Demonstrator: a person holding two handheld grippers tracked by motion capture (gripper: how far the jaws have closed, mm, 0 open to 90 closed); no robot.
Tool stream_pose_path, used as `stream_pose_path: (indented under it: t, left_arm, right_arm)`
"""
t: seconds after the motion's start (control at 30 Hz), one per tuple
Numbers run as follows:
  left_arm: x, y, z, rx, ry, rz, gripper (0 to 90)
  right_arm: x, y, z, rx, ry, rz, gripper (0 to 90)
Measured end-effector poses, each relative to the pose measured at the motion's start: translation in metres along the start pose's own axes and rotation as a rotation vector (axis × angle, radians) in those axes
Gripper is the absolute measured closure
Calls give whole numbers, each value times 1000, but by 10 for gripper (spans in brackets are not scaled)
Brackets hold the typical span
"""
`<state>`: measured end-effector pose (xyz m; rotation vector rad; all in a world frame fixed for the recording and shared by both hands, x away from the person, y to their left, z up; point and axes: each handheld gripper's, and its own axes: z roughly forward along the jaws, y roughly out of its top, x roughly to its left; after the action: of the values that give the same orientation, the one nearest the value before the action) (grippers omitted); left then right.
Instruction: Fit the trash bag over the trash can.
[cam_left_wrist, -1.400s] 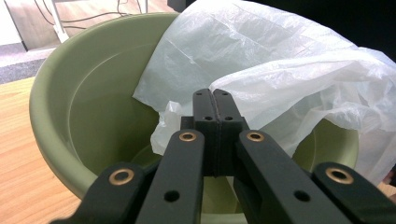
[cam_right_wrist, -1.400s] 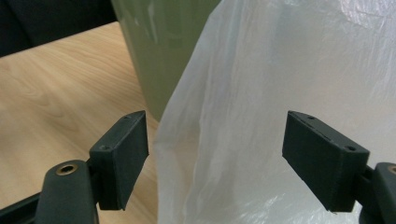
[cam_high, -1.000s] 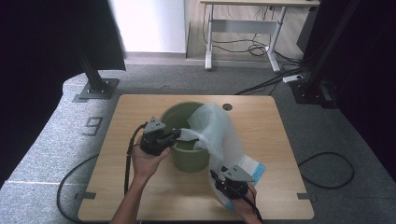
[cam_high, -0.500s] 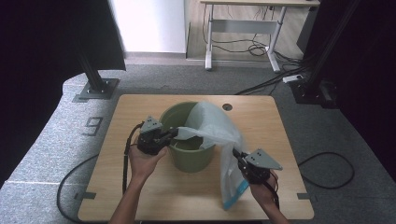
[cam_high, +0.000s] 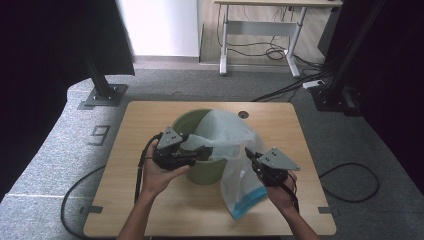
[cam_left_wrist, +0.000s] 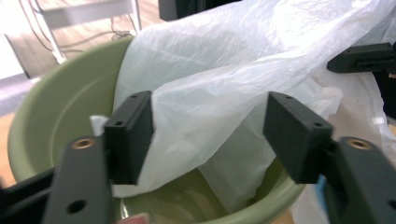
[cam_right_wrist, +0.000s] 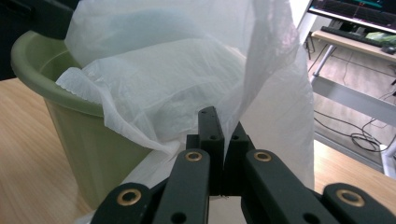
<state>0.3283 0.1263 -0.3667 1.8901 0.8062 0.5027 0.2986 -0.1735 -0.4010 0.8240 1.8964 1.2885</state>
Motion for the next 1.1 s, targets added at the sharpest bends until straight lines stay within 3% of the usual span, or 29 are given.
stream_pose_path:
  t: [0.33, 0.63, 0.93, 1.1]
  left_arm:
    - [2, 3, -7, -31, 52, 1, 209]
    - [-11, 5, 3, -15, -58, 13, 200]
    - [-22, 2, 8, -6, -87, 40, 191]
    - [-24, 0, 12, 2, -101, 34, 191]
  right_arm:
    - [-9, -3, -2, 16, 3, 20, 886]
    - [-7, 2, -1, 6, 21, 25, 887]
    - [0, 8, 5, 4, 46, 14, 886]
    - [-1, 7, 4, 6, 45, 19, 886]
